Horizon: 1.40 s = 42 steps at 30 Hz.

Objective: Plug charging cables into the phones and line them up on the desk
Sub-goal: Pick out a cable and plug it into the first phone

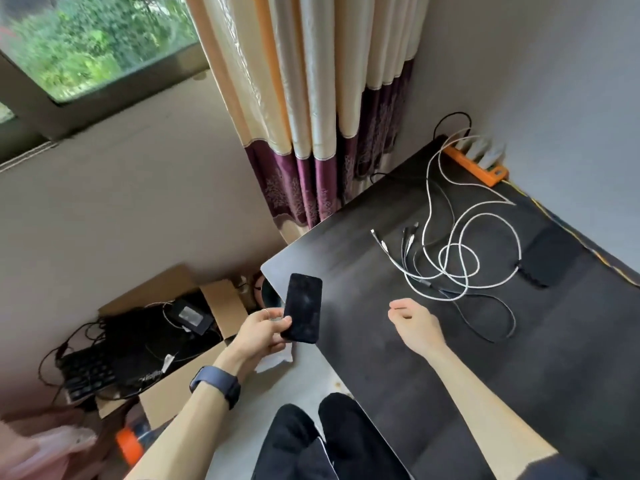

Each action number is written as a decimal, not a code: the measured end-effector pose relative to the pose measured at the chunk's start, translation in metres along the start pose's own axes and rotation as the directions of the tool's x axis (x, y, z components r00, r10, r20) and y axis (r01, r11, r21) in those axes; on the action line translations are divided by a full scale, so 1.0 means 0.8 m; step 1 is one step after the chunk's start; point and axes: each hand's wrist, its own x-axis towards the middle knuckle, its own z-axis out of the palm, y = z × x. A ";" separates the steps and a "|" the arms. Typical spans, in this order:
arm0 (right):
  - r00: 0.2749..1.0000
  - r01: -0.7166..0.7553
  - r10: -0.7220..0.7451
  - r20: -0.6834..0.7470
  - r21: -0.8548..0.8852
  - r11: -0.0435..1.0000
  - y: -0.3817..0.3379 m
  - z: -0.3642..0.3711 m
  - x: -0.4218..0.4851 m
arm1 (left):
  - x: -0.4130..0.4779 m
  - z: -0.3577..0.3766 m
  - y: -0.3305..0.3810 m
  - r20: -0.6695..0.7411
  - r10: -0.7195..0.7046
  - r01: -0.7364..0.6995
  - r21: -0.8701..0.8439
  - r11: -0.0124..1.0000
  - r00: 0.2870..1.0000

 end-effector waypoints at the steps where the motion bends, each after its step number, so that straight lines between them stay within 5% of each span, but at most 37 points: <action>1: 1.000 -0.006 0.006 -0.011 -0.024 1.000 -0.009 -0.001 0.016 | 0.009 -0.003 0.008 0.001 -0.010 0.010 -0.009 1.000 1.000; 8: 0.986 -0.006 -0.030 -0.163 -0.218 0.976 -0.061 -0.001 0.104 | 0.056 -0.016 0.030 0.004 -0.080 0.080 -0.024 0.997 0.997; 18: 0.984 -0.123 0.050 -0.169 -0.458 0.880 -0.084 0.027 0.158 | 0.090 -0.046 0.066 0.067 -0.144 0.141 0.050 0.989 0.987; 29: 0.993 -0.077 0.105 0.045 -0.409 0.909 -0.037 0.080 0.058 | 0.125 -0.077 0.109 0.176 -0.162 0.135 0.154 0.979 0.971; 35: 0.965 -0.171 0.102 -0.241 -0.282 0.944 -0.050 0.078 0.069 | 0.130 -0.070 0.115 0.226 -0.155 0.123 0.152 0.981 0.962; 42: 0.972 -0.188 0.140 -0.189 -0.265 0.946 -0.082 0.115 0.109 | 0.134 -0.085 0.106 0.246 -0.194 0.172 0.107 0.979 0.950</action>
